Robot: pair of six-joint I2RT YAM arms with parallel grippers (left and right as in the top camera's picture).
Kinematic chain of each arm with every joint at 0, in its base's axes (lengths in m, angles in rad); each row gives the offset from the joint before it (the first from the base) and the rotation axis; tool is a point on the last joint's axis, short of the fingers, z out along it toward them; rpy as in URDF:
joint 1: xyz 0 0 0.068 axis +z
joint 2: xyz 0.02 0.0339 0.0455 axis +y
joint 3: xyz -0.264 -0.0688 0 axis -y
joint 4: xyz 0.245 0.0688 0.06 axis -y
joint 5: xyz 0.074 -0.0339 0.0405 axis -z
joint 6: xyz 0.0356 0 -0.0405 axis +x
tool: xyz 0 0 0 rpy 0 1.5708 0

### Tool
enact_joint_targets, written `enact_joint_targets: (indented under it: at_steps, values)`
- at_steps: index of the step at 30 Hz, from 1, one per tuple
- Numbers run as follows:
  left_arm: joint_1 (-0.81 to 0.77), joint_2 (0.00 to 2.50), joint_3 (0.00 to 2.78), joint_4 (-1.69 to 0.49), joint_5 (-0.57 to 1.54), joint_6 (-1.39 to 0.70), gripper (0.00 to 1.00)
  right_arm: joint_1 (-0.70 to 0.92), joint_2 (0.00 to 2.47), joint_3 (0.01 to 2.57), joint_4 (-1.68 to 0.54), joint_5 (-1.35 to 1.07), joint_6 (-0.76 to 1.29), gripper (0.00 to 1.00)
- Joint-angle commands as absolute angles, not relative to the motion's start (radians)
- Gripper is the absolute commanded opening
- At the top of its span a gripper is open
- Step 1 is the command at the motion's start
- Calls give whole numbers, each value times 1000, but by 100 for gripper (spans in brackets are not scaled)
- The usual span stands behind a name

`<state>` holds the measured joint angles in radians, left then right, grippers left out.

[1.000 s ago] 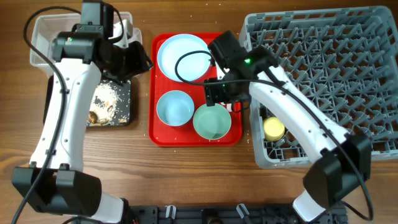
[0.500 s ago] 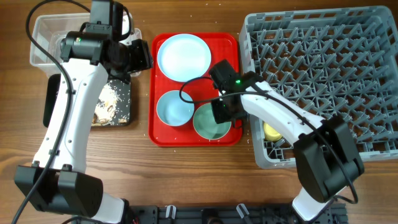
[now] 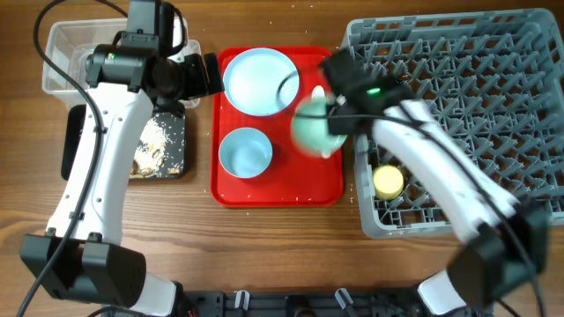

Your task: Sort waste into correct bins and load items into the dishwasher rack

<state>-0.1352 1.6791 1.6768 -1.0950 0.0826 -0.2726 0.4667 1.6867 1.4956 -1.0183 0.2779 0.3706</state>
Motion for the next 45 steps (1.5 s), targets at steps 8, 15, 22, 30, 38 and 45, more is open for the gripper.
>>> enact_joint_targets:
  at_steps: [8,15,22,30,38,45]
  values:
    - [-132,1668,1687,-1089,77,-270,100,374,1841,1544,-263,1293,-297,4]
    - [-132,1668,1687,-1089,77,-270,100,356,2058,1544,-65,1327,-681,4]
    - [-132,1668,1687,-1089,77,-270,100,423,2089,1542,-88,1286,-677,4]
    - [-132,1668,1687,-1089,77,-270,100,471,2089,1541,-307,1120,-489,69]
    - [-132,1668,1687,-1089,77,-270,100,530,1897,1541,-304,882,-377,100]
    - [-132,1668,1687,-1089,77,-270,100,529,1721,1512,-634,-238,285,85]
